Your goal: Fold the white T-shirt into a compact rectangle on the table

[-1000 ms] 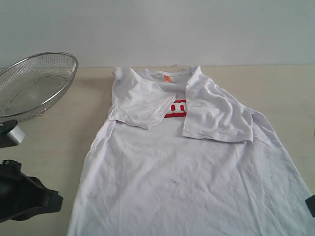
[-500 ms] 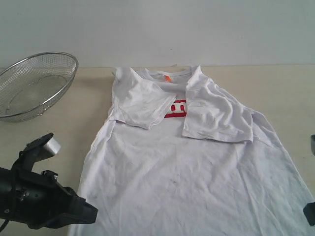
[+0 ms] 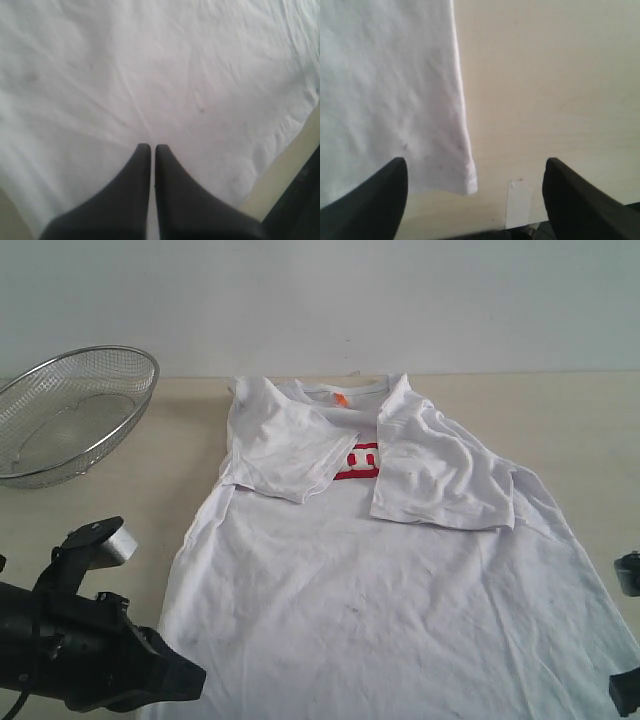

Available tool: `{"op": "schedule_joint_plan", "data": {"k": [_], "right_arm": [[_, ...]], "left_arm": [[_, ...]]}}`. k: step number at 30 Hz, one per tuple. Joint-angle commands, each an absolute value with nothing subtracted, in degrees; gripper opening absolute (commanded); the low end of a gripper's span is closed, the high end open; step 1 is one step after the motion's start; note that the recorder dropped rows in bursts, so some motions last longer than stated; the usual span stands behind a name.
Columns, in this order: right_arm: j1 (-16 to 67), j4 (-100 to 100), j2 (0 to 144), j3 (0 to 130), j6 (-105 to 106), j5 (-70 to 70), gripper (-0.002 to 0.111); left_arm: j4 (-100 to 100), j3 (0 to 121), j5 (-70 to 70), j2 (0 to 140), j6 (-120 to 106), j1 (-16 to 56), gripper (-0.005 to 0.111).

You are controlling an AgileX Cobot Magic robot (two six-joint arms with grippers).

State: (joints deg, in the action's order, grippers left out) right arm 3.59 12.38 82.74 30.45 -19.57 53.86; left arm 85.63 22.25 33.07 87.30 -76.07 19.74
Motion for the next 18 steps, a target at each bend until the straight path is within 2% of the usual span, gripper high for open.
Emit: {"op": "schedule_joint_plan", "data": {"k": [1,3,8,18], "right_arm": [[3.43,12.5,85.3,30.79,-19.85,51.0,0.067],[3.43,11.7,85.94,30.67,-19.85,48.98,0.067],[3.43,10.38,88.06,30.67,-19.85,45.78,0.057],[3.43,8.18,92.46,30.67,-19.85,43.03,0.056]], "left_arm": [[86.45,22.04,32.7,87.3,-76.35,20.04,0.004],[86.45,22.04,32.32,87.3,-76.35,20.04,0.004],[86.45,22.04,31.48,87.3,-76.35,20.04,0.004],[86.45,22.04,31.15,87.3,-76.47,20.04,0.004]]}}
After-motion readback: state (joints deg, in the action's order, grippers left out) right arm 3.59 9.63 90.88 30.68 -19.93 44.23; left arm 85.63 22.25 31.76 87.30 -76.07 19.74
